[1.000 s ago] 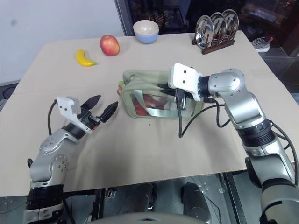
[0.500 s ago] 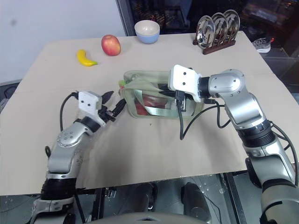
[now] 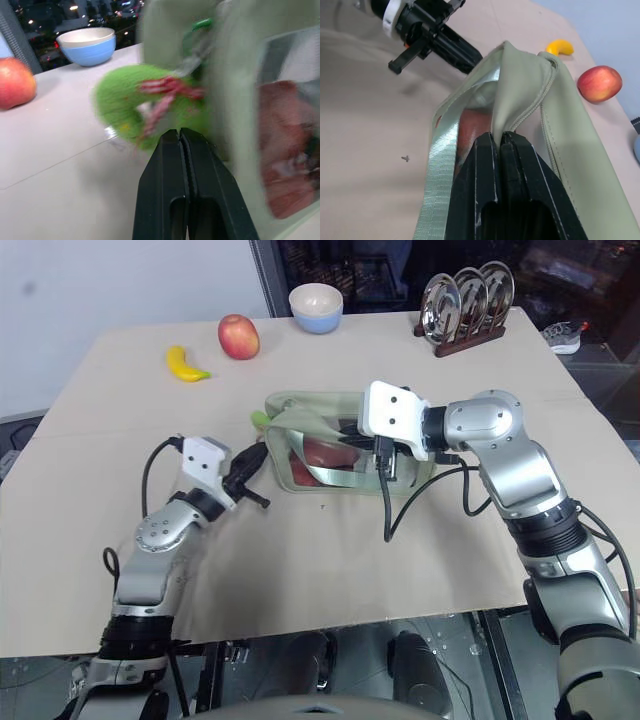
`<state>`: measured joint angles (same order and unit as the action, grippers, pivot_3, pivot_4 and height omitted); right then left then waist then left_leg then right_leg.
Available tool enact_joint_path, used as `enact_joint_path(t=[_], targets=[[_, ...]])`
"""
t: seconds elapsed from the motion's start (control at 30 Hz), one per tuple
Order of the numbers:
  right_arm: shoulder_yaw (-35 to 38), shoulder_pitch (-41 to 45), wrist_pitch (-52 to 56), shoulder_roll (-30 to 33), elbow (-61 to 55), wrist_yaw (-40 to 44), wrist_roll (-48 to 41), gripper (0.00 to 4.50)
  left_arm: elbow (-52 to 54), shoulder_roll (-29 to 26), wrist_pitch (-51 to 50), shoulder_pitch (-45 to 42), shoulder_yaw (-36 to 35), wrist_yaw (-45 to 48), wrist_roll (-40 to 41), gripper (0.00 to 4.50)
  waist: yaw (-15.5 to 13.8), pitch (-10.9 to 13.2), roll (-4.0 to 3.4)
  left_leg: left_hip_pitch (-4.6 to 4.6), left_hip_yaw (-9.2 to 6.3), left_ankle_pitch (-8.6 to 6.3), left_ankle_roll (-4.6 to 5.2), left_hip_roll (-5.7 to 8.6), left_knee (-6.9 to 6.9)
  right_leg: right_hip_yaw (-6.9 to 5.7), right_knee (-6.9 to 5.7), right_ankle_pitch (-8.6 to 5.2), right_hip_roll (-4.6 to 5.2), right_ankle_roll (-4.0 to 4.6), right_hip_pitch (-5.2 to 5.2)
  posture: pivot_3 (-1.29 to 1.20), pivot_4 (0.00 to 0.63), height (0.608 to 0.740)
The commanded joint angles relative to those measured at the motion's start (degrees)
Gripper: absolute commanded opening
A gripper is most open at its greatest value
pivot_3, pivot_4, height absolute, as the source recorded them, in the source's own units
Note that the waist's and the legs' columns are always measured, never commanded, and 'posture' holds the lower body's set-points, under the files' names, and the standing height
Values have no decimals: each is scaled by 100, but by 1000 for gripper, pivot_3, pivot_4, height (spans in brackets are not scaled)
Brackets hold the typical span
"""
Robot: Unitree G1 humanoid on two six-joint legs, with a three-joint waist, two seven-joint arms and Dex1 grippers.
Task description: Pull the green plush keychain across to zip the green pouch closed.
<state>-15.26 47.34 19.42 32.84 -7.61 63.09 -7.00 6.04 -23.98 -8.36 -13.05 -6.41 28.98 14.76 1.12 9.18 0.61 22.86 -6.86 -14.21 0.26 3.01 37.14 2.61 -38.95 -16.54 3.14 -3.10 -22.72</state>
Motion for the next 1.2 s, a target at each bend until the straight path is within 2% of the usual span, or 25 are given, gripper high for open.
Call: enact_joint_path(t=[0.03,0.07,0.17,0.3,0.47,0.7,1.0,1.2], targets=[[-3,-32,-103,-16,-153,-14,-15,0,229,-254,-186,50,-365,326,451,553,3,0,0,0,0,0,0,0,0,0,1,0,0,0,0,0,150,740],[-2,-38,-110,-16,-158,-12,-19,0,220,-390,-192,75,-380,459,460,807,7,0,0,0,0,0,0,0,0,0,1,0,0,0,0,0,150,740],[4,-52,-124,-11,-169,1,-34,0,91,-831,183,154,-219,897,155,2299,9,0,0,0,0,0,0,0,-2,1,1,0,0,0,0,0,150,740],[21,-98,-158,-10,-220,49,-96,0,-323,-1039,914,22,146,1050,-468,2299,-5,0,-1,-1,0,0,0,1,-2,1,2,0,2,0,1,0,150,740],[56,-180,-155,2,-373,115,-200,0,-908,-875,1412,-320,558,795,-1097,2299,-14,0,-1,-1,-1,-1,1,1,-3,-1,1,0,1,0,0,0,150,740],[109,-315,-128,94,-606,223,-329,0,-1278,-794,1769,-630,676,468,-1575,2299,-31,0,-1,2,-4,-4,6,3,-1,-4,2,0,3,0,0,0,150,740],[88,-401,-386,294,-528,309,-251,0,-1461,-1300,2568,-608,468,774,-1563,2299,-29,0,-1,2,-4,-3,5,3,-2,-4,2,0,4,0,0,0,150,740],[35,-404,-1093,511,-200,474,1,0,-1565,-1354,2710,-621,378,1002,-1207,2299,-39,0,-1,5,-6,-5,9,5,0,-8,4,0,6,0,0,0,150,740]])
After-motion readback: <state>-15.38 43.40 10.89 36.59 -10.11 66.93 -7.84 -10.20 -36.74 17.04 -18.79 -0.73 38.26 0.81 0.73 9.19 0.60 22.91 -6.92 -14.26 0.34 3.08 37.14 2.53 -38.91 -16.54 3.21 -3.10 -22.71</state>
